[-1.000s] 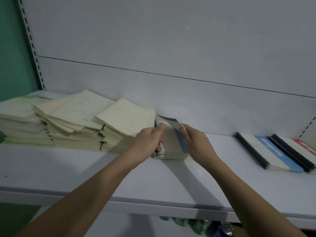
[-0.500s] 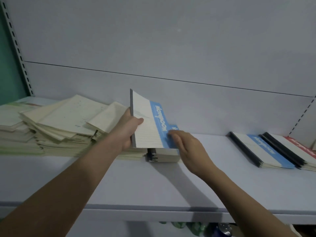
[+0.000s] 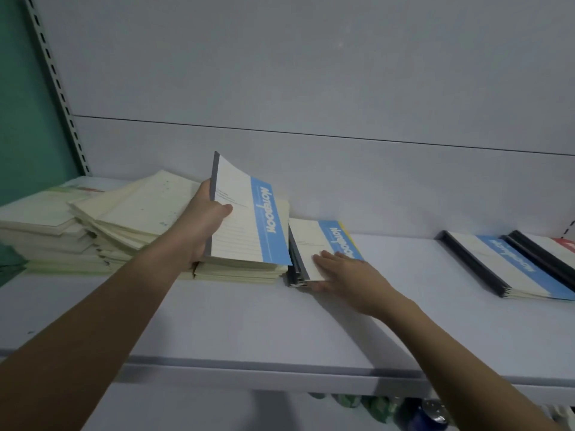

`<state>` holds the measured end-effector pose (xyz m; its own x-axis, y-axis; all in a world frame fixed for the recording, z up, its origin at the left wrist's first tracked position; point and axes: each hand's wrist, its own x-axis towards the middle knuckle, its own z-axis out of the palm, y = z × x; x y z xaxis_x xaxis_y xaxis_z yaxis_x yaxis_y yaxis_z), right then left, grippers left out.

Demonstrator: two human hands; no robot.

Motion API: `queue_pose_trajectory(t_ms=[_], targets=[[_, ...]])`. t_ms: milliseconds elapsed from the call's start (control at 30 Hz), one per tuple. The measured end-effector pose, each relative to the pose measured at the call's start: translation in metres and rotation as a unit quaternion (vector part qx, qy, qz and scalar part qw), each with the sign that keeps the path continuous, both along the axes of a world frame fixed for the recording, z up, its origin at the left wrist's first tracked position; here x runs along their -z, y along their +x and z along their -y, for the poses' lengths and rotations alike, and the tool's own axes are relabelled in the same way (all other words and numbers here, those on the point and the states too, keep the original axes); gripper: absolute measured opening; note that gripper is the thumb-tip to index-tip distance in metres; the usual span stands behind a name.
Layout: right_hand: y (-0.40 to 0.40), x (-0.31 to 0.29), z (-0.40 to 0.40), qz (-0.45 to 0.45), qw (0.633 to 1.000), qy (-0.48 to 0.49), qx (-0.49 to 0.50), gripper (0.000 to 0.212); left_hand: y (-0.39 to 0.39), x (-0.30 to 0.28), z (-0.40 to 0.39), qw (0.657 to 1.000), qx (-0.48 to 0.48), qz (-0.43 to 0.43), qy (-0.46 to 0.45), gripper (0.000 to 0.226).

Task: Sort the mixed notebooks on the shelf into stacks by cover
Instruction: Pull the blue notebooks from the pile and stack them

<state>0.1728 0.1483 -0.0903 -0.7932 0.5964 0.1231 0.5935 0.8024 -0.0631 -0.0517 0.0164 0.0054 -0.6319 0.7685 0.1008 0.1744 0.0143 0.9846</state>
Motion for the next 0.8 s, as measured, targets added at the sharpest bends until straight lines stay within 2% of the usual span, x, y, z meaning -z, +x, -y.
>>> queue_pose_trajectory(t_ms=[67,133,233,300,333,400,467,533,600,667,733,800], targets=[[0.009,-0.012,0.002,-0.014,0.997,-0.073,0.034,0.041,0.001,-0.001,0.002,1.000,0.003,0.003,-0.004,0.045],[0.013,-0.024,0.006,-0.141,0.979,-0.131,0.071,0.033,0.005,0.000,0.002,1.000,0.013,0.006,-0.013,0.045],[0.007,-0.040,0.016,-0.371,0.916,-0.117,0.100,0.036,0.016,0.005,0.000,0.999,0.028,0.012,-0.012,0.043],[0.002,-0.049,0.031,-0.473,0.871,-0.074,0.111,0.035,0.027,0.010,-0.001,0.999,0.036,0.024,0.000,0.040],[-0.001,-0.052,0.038,-0.487,0.865,-0.056,0.108,0.030,0.033,0.014,-0.002,0.999,0.037,0.033,0.006,0.038],[-0.008,-0.051,0.051,-0.467,0.880,-0.040,0.079,0.025,0.045,0.020,-0.003,0.997,0.037,0.060,0.018,0.035],[-0.017,-0.043,0.064,-0.422,0.906,-0.013,-0.007,0.036,0.056,0.024,-0.006,0.991,0.045,0.120,0.032,0.031],[-0.026,-0.032,0.075,-0.340,0.933,0.024,-0.116,0.042,0.061,0.025,-0.009,0.979,0.048,0.194,0.045,0.033],[-0.030,-0.025,0.080,-0.261,0.952,-0.002,-0.160,0.047,0.061,0.027,-0.006,0.977,0.045,0.205,0.043,0.028],[-0.029,-0.026,0.078,-0.231,0.956,-0.070,-0.168,0.049,0.055,0.034,-0.002,0.980,0.041,0.190,0.048,0.031],[-0.024,-0.027,0.072,-0.262,0.944,-0.117,-0.165,0.045,0.048,0.041,0.003,0.982,0.027,0.175,0.062,0.041],[-0.022,-0.024,0.061,-0.372,0.913,-0.140,-0.090,0.040,0.040,0.042,0.007,0.984,0.013,0.161,0.071,0.044]])
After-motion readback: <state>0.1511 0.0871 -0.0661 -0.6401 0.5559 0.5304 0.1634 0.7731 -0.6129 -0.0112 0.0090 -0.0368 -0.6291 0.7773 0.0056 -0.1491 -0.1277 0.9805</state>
